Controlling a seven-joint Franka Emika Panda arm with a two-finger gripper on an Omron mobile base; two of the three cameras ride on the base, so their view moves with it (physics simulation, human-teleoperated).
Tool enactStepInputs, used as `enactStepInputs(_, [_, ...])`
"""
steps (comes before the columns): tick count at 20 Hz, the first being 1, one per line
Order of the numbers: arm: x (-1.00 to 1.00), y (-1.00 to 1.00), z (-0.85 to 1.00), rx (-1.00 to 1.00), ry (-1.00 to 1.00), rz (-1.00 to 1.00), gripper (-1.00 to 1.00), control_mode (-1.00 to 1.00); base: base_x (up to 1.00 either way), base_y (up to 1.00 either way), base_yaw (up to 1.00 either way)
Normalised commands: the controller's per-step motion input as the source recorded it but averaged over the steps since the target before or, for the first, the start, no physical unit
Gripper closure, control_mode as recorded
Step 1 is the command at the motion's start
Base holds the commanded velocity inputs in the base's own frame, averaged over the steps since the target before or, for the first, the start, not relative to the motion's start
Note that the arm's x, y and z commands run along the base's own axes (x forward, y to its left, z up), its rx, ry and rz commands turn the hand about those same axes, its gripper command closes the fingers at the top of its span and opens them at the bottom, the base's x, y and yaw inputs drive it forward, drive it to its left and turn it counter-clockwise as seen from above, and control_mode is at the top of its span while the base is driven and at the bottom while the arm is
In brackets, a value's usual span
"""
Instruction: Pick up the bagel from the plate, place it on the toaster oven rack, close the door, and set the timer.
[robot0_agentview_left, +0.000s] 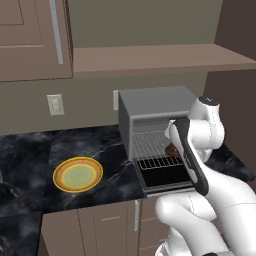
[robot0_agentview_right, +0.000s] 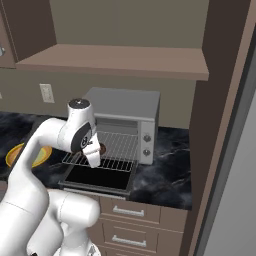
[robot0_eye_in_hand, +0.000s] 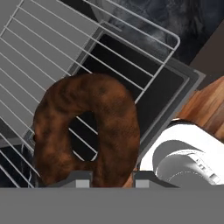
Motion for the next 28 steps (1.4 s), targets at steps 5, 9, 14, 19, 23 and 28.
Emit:
enactStepInputs(5, [0.00,-0.01,0.00,0.00,0.10,0.16,1.00,-1.00,0.00,0.00,0.00])
enactStepInputs(9, [0.07,0.00,0.00,0.00,0.06,0.23,1.00,-1.00,0.00,0.00,0.00])
enactStepInputs(14, [0.14,0.00,0.00,0.00,-0.06,0.17,1.00,-1.00,0.00,0.00,0.00])
enactStepInputs(19, [0.08,0.00,-0.02,0.00,-0.21,0.02,1.00,-1.00,0.00,0.00,0.00])
enactStepInputs(23, [0.16,0.00,-0.14,0.00,-0.16,0.00,1.00,-1.00,0.00,0.00,0.00])
enactStepInputs(28, [0.21,0.00,-0.22,0.00,-0.10,0.00,1.00,-1.00,0.00,0.00,0.00])
